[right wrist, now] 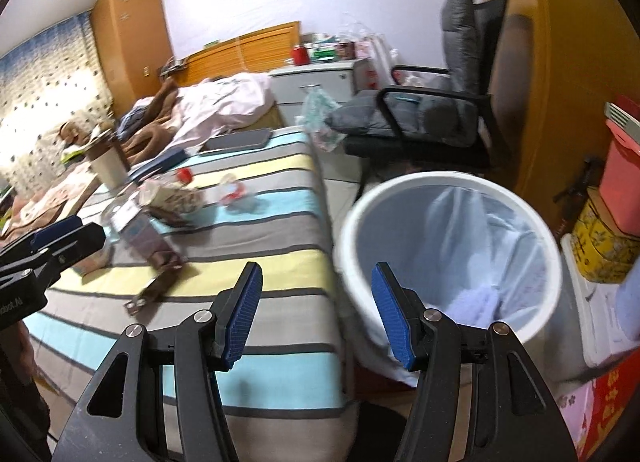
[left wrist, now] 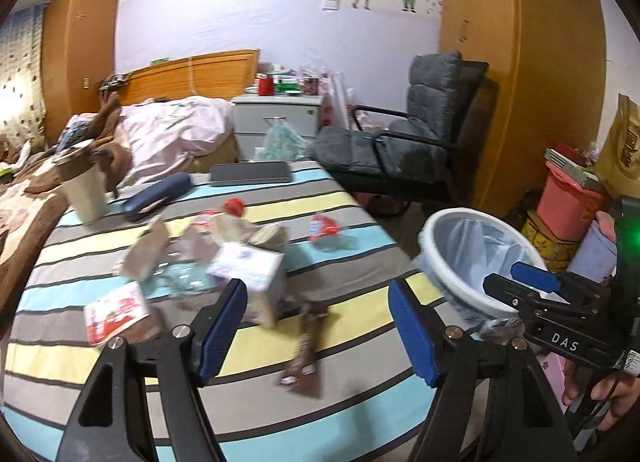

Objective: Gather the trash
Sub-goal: 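Move the right gripper back to the table and grasp the chocolate bar wrapper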

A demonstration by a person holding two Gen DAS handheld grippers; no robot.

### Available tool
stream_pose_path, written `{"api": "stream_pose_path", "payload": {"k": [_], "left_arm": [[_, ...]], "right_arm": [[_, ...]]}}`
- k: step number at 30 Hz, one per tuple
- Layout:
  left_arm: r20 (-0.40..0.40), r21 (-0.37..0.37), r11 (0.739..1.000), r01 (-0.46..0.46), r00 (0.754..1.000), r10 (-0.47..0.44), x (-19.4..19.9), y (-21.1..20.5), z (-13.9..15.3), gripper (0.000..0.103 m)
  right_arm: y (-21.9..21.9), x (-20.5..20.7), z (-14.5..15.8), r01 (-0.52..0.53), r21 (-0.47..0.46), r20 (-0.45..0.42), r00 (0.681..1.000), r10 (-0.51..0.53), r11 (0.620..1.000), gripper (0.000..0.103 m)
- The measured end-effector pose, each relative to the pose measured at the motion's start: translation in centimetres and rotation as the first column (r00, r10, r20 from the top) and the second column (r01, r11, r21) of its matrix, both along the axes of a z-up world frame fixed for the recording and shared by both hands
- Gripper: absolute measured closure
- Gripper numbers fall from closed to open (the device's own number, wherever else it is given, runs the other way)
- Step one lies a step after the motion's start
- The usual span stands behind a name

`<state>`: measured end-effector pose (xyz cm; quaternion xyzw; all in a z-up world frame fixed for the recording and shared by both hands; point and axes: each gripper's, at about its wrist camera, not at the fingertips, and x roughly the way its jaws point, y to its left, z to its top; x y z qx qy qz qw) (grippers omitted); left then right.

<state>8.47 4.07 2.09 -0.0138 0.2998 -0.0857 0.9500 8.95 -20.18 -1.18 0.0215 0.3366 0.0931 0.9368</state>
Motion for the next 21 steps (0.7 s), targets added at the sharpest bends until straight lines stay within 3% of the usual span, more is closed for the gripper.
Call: {"api": "stream_pose_path", "payload": {"k": [13,21], "left_arm": [[-0.033,-0.023,0.982,-0.186,0.982,0.185,-2.3,9.4,-2.1,0.026],[-0.058,-0.026,0.972,-0.234,0.971,0.232,-2.1,13.6,-3.3,0.025]], "right_arm": [[6.8,0.1,-1.1,-0.138,0.001,-0.032,0.99,0.138,0.99,0.042],[10.2,0.6,-2.1,-0.166,0.004,-0.061,0.984,0.166,0.986,0.041]]}}
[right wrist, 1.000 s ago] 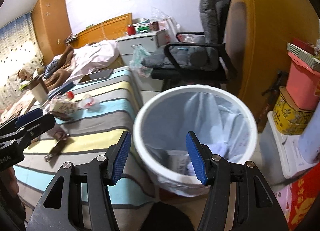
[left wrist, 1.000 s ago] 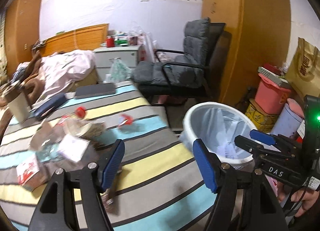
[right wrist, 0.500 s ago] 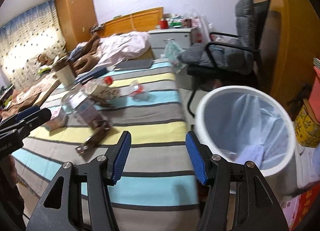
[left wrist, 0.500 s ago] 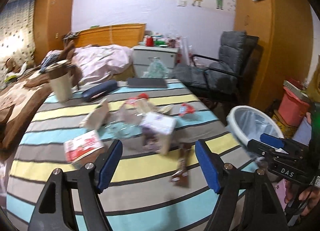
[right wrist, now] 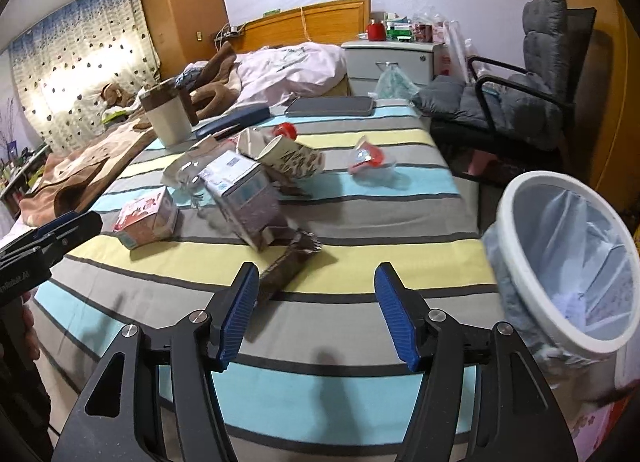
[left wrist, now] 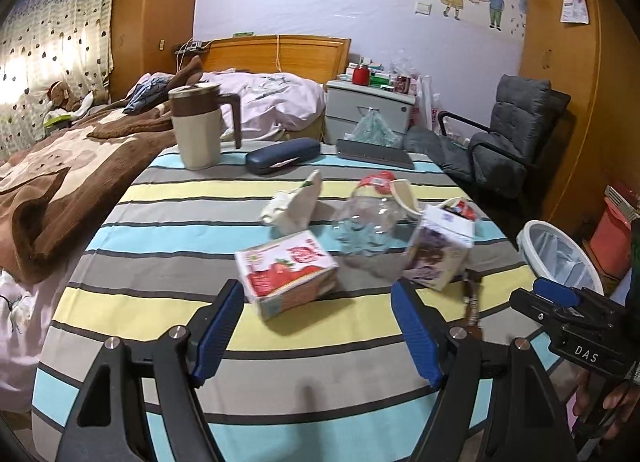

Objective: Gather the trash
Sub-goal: 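Move the right gripper back to the table and grasp the chocolate bar wrapper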

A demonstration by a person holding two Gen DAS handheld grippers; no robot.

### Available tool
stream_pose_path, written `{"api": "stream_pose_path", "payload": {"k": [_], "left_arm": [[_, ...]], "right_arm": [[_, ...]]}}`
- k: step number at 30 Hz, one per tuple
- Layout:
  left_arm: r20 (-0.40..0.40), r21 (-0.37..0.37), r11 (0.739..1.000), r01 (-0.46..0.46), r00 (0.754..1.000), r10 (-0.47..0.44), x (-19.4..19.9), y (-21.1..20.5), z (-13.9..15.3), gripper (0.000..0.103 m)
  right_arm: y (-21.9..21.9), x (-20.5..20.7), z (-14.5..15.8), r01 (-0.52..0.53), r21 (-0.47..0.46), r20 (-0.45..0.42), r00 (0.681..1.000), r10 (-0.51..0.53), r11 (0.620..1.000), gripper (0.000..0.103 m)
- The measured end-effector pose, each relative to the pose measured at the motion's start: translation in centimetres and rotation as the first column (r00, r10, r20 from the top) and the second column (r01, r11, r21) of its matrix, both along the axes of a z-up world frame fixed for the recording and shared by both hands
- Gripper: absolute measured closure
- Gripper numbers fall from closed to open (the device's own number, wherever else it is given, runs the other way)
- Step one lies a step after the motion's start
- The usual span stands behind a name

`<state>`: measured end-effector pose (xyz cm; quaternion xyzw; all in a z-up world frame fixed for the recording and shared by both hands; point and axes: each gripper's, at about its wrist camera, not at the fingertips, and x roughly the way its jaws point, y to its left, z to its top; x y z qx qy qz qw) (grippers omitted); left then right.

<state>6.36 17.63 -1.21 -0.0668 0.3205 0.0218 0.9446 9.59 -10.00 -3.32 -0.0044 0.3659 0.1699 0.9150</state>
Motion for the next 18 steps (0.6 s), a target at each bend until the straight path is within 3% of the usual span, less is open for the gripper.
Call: {"api": "stream_pose_path", "payload": {"k": [9,18], "left_arm": [[-0.031,-0.009,1.0,-0.027,0.999,0.027,1.3,3.2,-1.3,0.025],[-0.078,-0.046,0.999,0.019,0.997,-0.022,3.1,3.6,-2.8,0.025]], "right_arm": [[2.0,1.0,-0.8,0.013,-0.016,-0.032,0.999,-0.014,1.0,0.04],[3.5,1.8,-1.9,0.042,-0.125,-0.065,0.997,-0.05,0.991,0.039]]}}
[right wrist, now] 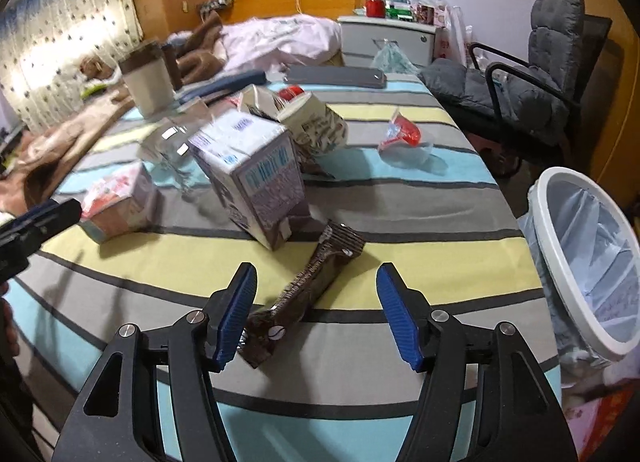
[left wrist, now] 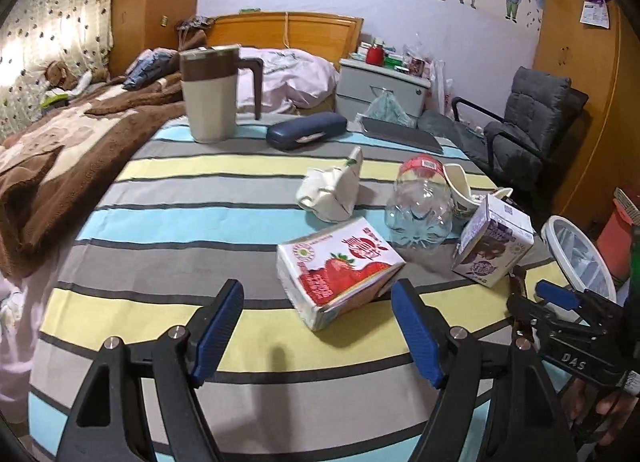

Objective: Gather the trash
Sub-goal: 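Move the right gripper back to the table and grasp the chocolate bar wrapper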

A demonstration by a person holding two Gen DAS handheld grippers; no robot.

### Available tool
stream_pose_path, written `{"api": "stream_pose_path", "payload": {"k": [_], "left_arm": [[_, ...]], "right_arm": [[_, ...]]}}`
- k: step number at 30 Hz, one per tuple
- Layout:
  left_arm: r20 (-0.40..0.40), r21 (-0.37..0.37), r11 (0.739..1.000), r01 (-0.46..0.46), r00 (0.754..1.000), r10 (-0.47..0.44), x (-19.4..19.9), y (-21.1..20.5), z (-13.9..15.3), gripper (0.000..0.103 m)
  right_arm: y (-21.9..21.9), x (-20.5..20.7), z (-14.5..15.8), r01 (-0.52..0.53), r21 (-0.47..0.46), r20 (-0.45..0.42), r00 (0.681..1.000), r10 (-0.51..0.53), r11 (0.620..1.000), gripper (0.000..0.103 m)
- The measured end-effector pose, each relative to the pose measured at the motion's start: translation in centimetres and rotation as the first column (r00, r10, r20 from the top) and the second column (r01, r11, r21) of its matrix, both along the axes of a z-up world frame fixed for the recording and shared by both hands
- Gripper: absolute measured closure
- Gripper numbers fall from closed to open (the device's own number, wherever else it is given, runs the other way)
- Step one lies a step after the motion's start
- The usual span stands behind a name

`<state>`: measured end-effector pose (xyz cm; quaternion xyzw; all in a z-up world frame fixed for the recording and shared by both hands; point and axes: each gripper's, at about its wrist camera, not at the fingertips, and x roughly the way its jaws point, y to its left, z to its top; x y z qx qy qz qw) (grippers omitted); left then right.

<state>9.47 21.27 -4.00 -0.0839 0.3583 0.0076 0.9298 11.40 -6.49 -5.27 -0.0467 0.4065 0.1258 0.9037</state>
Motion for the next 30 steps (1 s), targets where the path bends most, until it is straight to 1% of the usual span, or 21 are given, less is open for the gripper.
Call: {"api": "stream_pose_path", "payload": {"k": [4,6,8,10,13,16,20,22,26,28,30], "left_arm": [[-0.029,-0.019,1.0,0.016,0.999,-0.016,0.7,-0.3,-0.8,0.025],[-0.027,-0.036,0.999,0.037,0.999,-0.038,0.8,-0.5,-0.8,0.025],[-0.029,-0.04,0.997,0.062,0.998,-0.064,0.8,-1.0,-0.8,0.025],[-0.031,-0.042,0.995,0.086,0.996,-0.088,0.8,-1.7,-0.8,0.025],[-0.032,-0.065,0.99,0.127,0.991,-0.13,0.9,-2.4,-0.9,0.025],[-0.046,-0.06,0.988,0.144,0.988,-0.147,1.1,-3.2,-1.0,0.025],[-0.03,-0.106,0.971,0.216,0.975,-0.221,0.7,-4.5,-0.8,0.025],[-0.022,-0.092,0.97,0.226,0.973,-0.229,0.5,-5.0,-0.5,0.025],[0.029,-0.044,0.98,0.196,0.98,-0.195,0.0,-4.5,1.1,0.025],[0.035,0.017,0.987,0.158,0.987,-0.159,0.3,-4.2,1.6,0.025],[0.024,0.037,0.989,0.146,0.989,-0.147,0.9,-3.8,1.6,0.025]], "right_arm": [[-0.2,0.2,-0.1,0.015,-0.029,-0.006,1.0,-0.015,0.999,0.039],[-0.4,0.3,-0.1,0.009,-0.022,-0.009,1.0,-0.009,1.0,0.04],[-0.5,0.2,0.0,0.003,-0.027,-0.003,1.0,-0.003,1.0,0.046],[-0.4,0.3,0.0,0.004,-0.036,-0.001,1.0,-0.004,0.999,0.063],[-1.1,0.4,-0.1,0.017,-0.024,-0.009,1.0,-0.018,1.0,0.074],[-1.5,0.5,-0.1,0.025,-0.016,-0.014,1.0,-0.025,1.0,0.075],[-1.8,0.5,0.0,0.034,-0.015,-0.008,0.999,-0.034,0.999,0.076],[-1.9,0.7,-0.1,0.028,-0.013,-0.012,1.0,-0.029,1.0,0.084],[-1.9,0.6,-0.2,0.019,-0.013,-0.012,1.0,-0.019,1.0,0.086],[-2.0,0.7,-0.2,0.018,-0.01,-0.01,1.0,-0.018,1.0,0.087],[-2.0,0.7,-0.2,0.014,-0.006,-0.01,1.0,-0.014,1.0,0.087]]}}
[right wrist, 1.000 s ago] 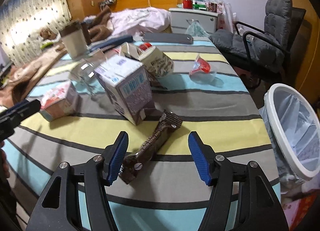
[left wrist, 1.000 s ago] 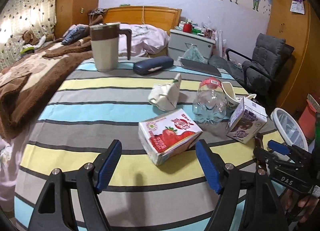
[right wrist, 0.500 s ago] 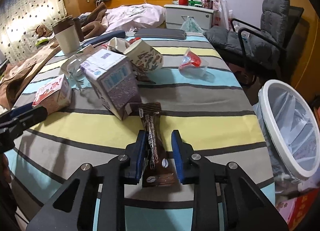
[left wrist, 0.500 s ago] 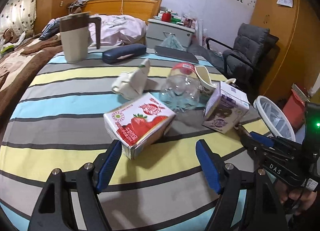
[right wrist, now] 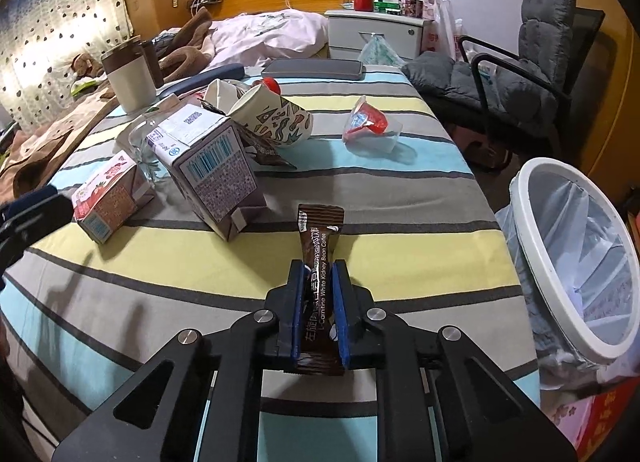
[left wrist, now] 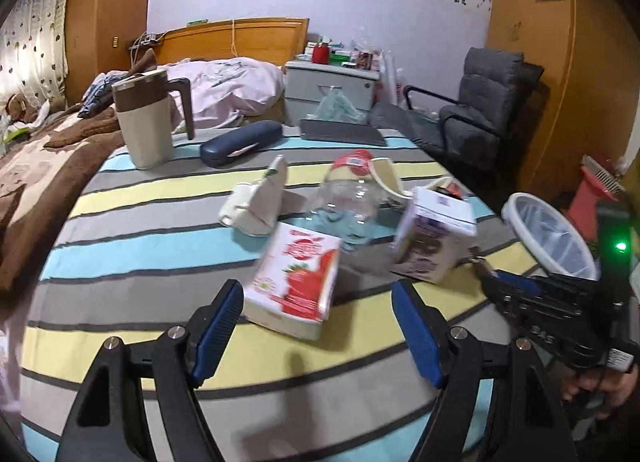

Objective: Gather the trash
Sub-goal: 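Move the right gripper back to the table and grasp the chocolate bar wrapper, then grasp the red-and-white strawberry milk carton with the left gripper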

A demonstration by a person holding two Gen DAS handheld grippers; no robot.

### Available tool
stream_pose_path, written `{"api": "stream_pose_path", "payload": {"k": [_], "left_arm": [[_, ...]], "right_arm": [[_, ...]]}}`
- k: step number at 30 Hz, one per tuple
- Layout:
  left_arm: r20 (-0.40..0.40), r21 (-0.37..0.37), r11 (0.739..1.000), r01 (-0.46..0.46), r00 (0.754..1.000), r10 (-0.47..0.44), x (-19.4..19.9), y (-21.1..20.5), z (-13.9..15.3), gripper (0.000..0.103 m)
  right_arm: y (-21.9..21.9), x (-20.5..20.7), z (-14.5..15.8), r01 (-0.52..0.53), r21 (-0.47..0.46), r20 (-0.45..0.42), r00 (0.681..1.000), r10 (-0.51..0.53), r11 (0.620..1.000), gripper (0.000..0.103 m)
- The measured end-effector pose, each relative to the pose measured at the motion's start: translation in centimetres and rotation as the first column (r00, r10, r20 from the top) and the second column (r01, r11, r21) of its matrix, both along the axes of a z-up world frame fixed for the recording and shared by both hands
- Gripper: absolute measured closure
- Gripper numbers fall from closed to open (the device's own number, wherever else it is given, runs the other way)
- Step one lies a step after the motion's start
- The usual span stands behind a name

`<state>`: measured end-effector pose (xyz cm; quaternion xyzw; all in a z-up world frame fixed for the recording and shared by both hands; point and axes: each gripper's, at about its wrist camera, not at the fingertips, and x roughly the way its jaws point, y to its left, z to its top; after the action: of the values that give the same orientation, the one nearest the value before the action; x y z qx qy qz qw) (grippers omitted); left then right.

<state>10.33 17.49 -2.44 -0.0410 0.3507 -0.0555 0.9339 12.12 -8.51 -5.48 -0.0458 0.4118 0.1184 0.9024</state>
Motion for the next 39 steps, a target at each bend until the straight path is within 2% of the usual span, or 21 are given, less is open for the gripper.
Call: {"api": "stream_pose_path", "payload": {"k": [4,7,12,16,19,21,26,39], "left_arm": [[-0.024,0.005,1.0,-0.006,1.0,0.006,1.3,0.6,-0.3,0.024],[-0.06,-0.001,1.0,0.026,0.998,-0.026,2.5,0.7,-1.0,0.024],[-0.111,0.058,0.998,0.037,0.993,-0.031,4.1,0.3,-2.0,0.023],[-0.122,0.047,0.997,0.057,0.991,-0.051,4.6,0.0,-2.4,0.024],[-0.139,0.067,0.996,0.05,0.99,-0.041,5.0,-0.3,-2.9,0.024],[-0.147,0.068,0.996,0.051,0.988,-0.041,5.0,-0.5,-3.1,0.026],[-0.159,0.072,0.996,0.044,0.987,-0.032,5.1,-0.6,-3.2,0.041],[-0.15,0.091,0.995,0.037,0.988,-0.023,4.7,-0.6,-2.8,0.046]], "right_arm": [[-0.1,0.0,0.1,-0.008,0.011,0.0,1.0,0.008,1.0,0.087],[-0.2,0.1,0.4,-0.012,0.022,0.002,1.0,0.012,1.0,0.087],[-0.3,0.2,0.7,-0.016,0.033,0.005,1.0,0.016,0.999,0.087],[-0.4,0.5,0.8,-0.017,0.038,0.008,1.0,0.016,0.999,0.087],[-0.4,0.6,0.8,-0.019,0.039,0.007,1.0,0.019,0.999,0.087],[-0.4,0.6,0.8,-0.023,0.041,0.005,1.0,0.022,0.999,0.087],[-0.3,0.6,0.7,-0.026,0.042,0.004,1.0,0.026,0.999,0.087],[-0.6,0.5,0.9,-0.024,0.053,0.005,1.0,0.024,0.998,0.087]]}}
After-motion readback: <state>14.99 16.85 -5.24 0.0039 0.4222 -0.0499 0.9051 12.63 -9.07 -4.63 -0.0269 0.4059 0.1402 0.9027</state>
